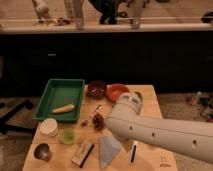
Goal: Stack cups on top of each other
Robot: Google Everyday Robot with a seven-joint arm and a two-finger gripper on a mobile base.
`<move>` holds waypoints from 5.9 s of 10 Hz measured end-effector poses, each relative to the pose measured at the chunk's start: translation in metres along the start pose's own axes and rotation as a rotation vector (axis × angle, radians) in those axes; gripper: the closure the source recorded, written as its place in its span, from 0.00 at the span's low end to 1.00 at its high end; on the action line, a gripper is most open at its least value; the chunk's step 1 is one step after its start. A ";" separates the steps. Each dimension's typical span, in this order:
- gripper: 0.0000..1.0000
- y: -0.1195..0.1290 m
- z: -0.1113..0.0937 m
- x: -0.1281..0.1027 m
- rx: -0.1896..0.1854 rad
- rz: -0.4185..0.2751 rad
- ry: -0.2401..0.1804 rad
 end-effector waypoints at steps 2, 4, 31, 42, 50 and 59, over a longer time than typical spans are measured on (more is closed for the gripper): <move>0.20 0.000 0.000 0.000 0.000 -0.001 0.000; 0.20 0.000 0.000 0.000 0.000 0.000 0.000; 0.20 -0.115 0.068 -0.213 -0.062 -0.505 -0.103; 0.20 -0.151 0.093 -0.177 -0.061 -0.483 -0.093; 0.20 -0.124 0.114 -0.168 -0.128 -0.477 -0.073; 0.20 -0.123 0.116 -0.168 -0.133 -0.469 -0.065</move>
